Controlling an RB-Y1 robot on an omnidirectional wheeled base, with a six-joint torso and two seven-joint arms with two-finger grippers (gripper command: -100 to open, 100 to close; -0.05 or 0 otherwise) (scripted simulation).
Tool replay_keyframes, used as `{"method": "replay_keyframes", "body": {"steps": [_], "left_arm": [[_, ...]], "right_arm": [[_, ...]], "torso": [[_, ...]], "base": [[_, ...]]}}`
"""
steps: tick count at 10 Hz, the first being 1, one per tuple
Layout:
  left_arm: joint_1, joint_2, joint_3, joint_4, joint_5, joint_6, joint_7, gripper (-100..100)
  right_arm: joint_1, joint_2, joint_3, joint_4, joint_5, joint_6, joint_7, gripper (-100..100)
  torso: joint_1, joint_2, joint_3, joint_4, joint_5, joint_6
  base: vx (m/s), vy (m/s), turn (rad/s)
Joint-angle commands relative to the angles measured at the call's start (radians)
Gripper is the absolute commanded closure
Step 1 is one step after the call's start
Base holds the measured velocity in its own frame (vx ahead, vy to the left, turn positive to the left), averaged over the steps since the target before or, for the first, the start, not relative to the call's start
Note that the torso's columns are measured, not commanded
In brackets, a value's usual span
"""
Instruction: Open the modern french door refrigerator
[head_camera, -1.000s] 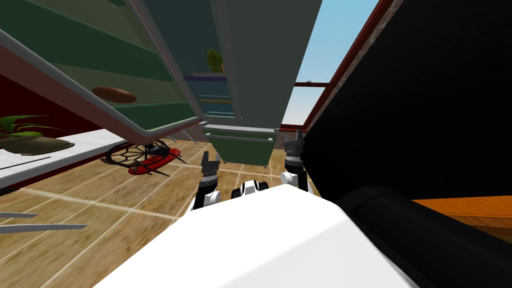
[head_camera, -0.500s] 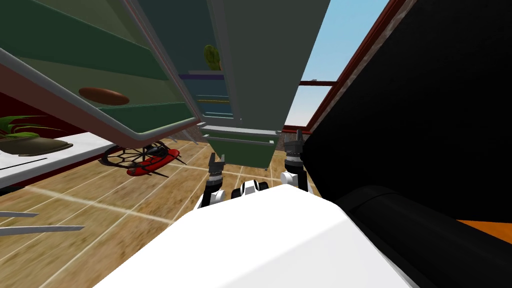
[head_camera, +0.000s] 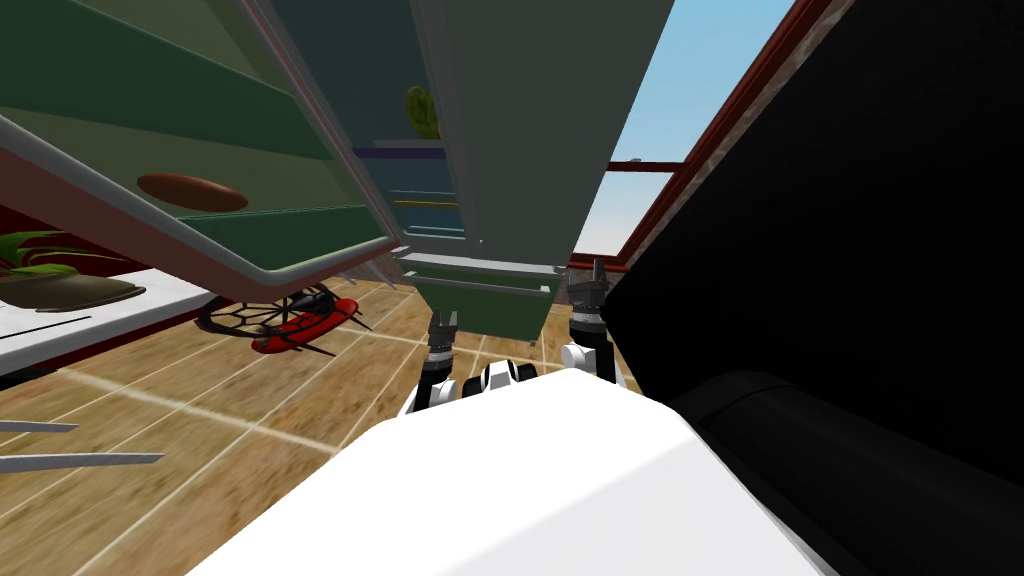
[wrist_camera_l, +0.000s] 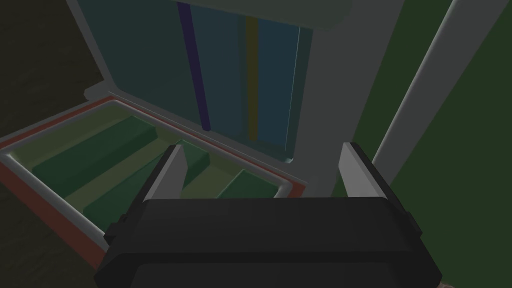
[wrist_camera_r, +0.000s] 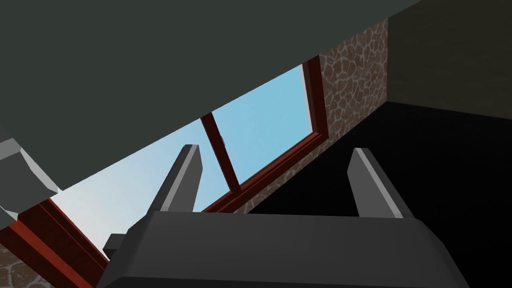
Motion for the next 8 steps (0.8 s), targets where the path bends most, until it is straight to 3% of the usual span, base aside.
{"method": "replay_keyframes", "body": {"steps": [1, 8], "left_arm": [[-0.026, -0.008, -0.023, 0.068, 0.0, -0.033, -0.006, -100], [-0.087, -0.027, -0.081, 0.246, 0.002, -0.116, -0.016, -100]], "right_arm": [[0.0, 0.0, 0.0, 0.0, 0.0, 0.0, 0.0, 0], [0.0, 0.0, 0.0, 0.0, 0.0, 0.0, 0.0, 0]], "torso": [[0.001, 0.001, 0.0, 0.0, 0.0, 0.0], [0.002, 0.002, 0.001, 0.0, 0.0, 0.0]], "base": [[0.078, -0.032, 0.032], [0.073, -0.035, 0.031]]}}
